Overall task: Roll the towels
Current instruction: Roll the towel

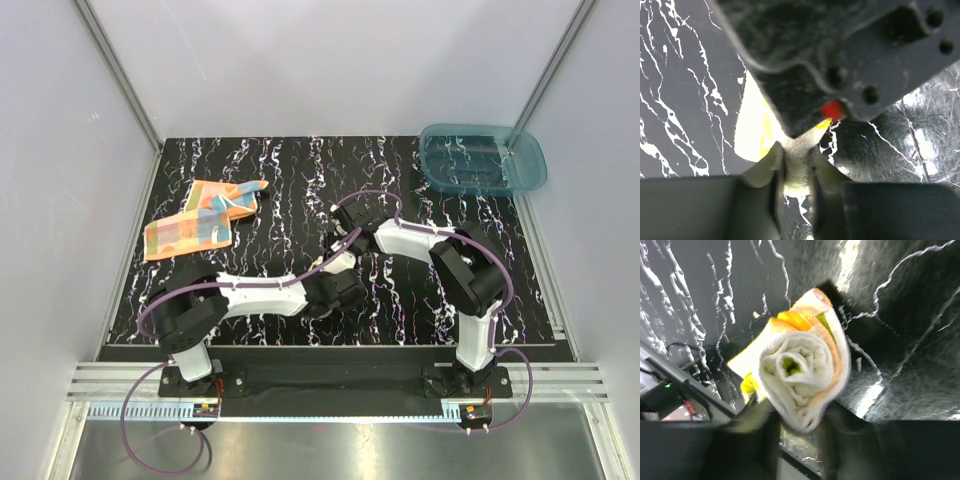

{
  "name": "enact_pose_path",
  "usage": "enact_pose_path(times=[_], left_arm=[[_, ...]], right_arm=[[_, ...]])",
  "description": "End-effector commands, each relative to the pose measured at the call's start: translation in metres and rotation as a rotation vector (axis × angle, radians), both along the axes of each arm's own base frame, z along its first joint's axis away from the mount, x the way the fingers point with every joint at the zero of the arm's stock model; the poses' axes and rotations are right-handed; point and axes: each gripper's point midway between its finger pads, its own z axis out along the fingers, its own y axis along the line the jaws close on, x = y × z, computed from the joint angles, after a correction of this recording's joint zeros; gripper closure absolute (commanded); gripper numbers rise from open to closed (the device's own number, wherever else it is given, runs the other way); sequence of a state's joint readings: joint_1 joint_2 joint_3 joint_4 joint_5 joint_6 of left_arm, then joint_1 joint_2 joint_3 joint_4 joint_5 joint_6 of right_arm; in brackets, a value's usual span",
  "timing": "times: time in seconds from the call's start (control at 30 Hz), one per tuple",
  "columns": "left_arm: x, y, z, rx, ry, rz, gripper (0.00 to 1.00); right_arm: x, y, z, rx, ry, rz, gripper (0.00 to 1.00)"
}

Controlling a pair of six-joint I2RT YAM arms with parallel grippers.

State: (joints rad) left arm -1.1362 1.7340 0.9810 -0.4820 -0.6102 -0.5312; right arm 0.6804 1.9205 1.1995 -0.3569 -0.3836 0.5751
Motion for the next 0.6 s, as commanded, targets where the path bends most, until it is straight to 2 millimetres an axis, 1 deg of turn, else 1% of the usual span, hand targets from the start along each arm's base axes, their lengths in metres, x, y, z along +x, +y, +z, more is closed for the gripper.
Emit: enact_pose_path(times=[0.0,0.07,0.1,0.13,0.17,0.2,0.23,0.27,0.3,0.33,0.37,0.4,0.43,0.47,0.53,0.57], left_arm=[[-0.011,0.020,-0.042,-0.039,0.178,0.056,0.90],[-0.012,0.016,-0.042,-0.073,0.201,0.040,0.92],[-0.010,0.017,-0.041,-0.091,0.211,0.042,0.93],[-0.013,0.012,-0.042,-0.123,0.241,0.028,0.94],[-0.014,0.011,-0.040,-0.140,0.256,0.028,0.94],[-0.012,0.012,-0.039,-0.167,0.271,0.037,0.94],[-0.012,0.008,-0.037,-0.207,0.286,0.040,0.94],[-0.019,0.003,-0.036,-0.253,0.333,0.033,0.94],[-0.016,0.001,-0.029,-0.296,0.344,0.044,0.94],[-0.017,-0.002,-0.027,-0.333,0.361,0.059,0.94],[-0.022,-0.009,-0.021,-0.385,0.399,0.050,0.94],[-0.020,-0.010,-0.017,-0.419,0.415,0.062,0.94],[-0.020,-0.014,-0.013,-0.460,0.435,0.076,0.93],[-0.026,-0.022,-0.009,-0.507,0.486,0.063,0.93],[-0.020,-0.025,-0.001,-0.579,0.516,0.103,0.93],[-0.020,-0.029,0.004,-0.609,0.538,0.101,0.92]], right_arm=[[-0.020,-0.023,-0.021,-0.154,0.052,0.063,0.57],[-0.019,-0.026,-0.023,-0.175,0.055,0.066,0.48],[-0.014,-0.027,-0.021,-0.176,0.047,0.060,0.43],[-0.010,-0.028,-0.021,-0.180,0.041,0.059,0.36],[-0.008,-0.032,-0.019,-0.194,0.041,0.052,0.33],[0.003,-0.037,-0.013,-0.193,0.028,0.036,0.31],[0.011,-0.040,-0.008,-0.192,0.014,0.022,0.27],[0.014,-0.047,-0.004,-0.204,0.016,0.009,0.26],[0.024,-0.049,0.008,-0.187,-0.007,-0.009,0.25],[0.035,-0.060,0.014,-0.182,-0.017,-0.038,0.23],[0.039,-0.066,0.021,-0.178,-0.023,-0.055,0.14],[0.045,-0.070,0.034,-0.160,-0.052,-0.062,0.12],[0.047,-0.074,0.039,-0.151,-0.064,-0.068,0.10],[0.052,-0.078,0.044,-0.130,-0.077,-0.077,0.09],[0.046,-0.081,0.050,-0.102,-0.082,-0.071,0.09],[0.045,-0.076,0.053,-0.059,-0.087,-0.061,0.09]])
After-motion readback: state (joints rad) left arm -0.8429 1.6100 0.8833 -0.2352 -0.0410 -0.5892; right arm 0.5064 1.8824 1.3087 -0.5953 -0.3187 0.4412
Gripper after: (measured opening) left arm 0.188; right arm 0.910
